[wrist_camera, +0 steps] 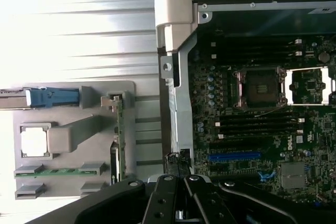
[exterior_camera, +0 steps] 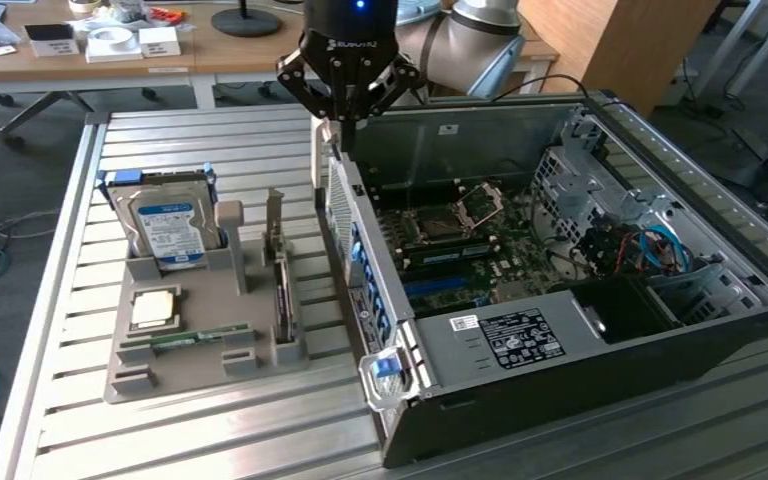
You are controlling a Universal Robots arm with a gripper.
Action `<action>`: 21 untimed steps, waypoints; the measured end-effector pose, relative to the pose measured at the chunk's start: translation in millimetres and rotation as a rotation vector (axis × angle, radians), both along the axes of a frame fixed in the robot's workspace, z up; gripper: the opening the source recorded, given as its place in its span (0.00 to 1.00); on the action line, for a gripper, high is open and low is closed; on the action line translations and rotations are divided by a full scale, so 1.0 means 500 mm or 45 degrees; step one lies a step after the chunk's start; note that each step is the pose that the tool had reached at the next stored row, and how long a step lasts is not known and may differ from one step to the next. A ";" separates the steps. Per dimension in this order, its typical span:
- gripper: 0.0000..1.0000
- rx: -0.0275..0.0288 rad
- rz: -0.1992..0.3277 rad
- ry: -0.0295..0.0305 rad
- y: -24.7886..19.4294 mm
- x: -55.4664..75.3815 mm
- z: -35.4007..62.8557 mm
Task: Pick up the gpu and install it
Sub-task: 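Reach for the gpu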
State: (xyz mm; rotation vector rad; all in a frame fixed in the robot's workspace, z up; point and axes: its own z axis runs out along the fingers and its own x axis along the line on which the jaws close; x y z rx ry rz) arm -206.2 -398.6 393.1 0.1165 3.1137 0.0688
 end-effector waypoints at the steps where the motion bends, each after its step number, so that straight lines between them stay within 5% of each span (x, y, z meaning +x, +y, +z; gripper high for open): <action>1: 0.11 0.0001 0.000 -0.0001 0.0000 -0.003 0.000; 21: 0.11 0.0001 0.000 -0.0001 0.0002 -0.061 -0.001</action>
